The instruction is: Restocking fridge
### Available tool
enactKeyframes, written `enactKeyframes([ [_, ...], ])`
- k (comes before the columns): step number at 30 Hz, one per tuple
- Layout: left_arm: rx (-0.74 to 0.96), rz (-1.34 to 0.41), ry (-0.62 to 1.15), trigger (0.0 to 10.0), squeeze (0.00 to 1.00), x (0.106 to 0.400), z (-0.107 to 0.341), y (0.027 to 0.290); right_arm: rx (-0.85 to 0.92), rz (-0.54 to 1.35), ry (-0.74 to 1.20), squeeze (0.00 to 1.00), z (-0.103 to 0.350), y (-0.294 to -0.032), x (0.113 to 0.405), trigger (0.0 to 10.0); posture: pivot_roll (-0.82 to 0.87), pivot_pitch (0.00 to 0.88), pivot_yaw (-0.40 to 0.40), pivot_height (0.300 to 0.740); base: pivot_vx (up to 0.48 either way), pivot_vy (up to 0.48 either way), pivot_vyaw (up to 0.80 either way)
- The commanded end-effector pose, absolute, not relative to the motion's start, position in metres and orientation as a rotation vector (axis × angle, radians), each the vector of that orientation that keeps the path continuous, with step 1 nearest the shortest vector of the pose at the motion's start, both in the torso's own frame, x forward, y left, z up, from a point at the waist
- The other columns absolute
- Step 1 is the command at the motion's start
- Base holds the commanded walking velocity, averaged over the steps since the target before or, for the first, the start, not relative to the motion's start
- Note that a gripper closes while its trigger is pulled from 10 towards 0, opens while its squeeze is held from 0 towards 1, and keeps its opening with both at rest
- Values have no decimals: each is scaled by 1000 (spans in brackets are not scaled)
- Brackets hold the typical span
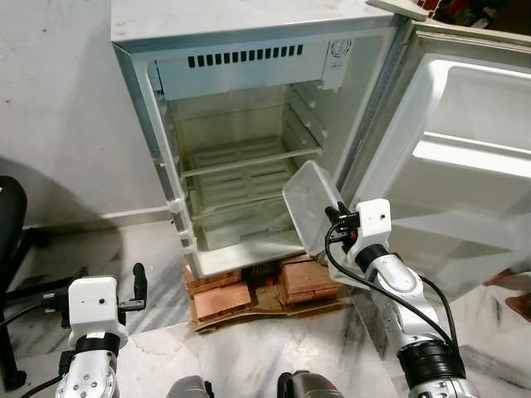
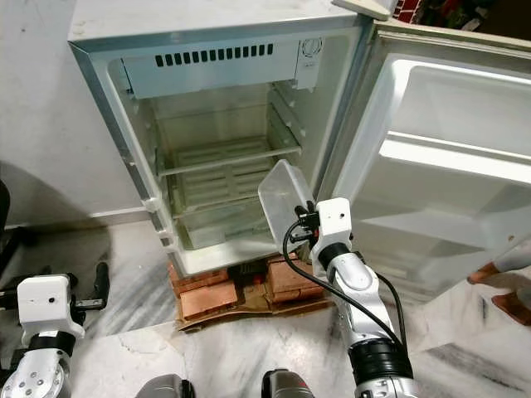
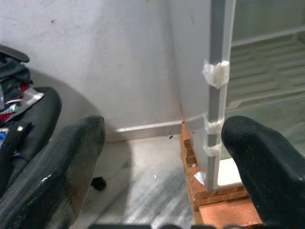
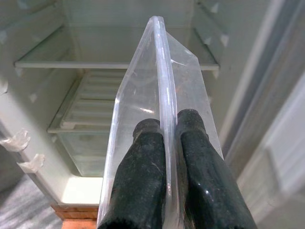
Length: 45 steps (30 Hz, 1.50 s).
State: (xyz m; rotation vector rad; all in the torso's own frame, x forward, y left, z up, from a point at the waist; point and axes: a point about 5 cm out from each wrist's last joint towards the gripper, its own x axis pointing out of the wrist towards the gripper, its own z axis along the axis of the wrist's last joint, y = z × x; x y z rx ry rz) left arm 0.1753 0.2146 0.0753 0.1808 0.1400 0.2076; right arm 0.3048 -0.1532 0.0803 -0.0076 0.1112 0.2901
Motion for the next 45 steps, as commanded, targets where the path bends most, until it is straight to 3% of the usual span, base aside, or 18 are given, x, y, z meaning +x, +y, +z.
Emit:
enactKeyframes([
  [1,186,205,143,10000,0,173,77,217,-10,286,106,0,82,-156,306,10000,109,126,-18,740,251,0,0],
  [16,149,222,172,10000,0,147,73,207,13,324,155,0,73,-162,268,10000,93,113,-29,740,277,0,0],
  [45,138,229,167,10000,0,147,69,205,15,442,143,0,82,-149,281,10000,105,100,-48,740,297,0,94],
])
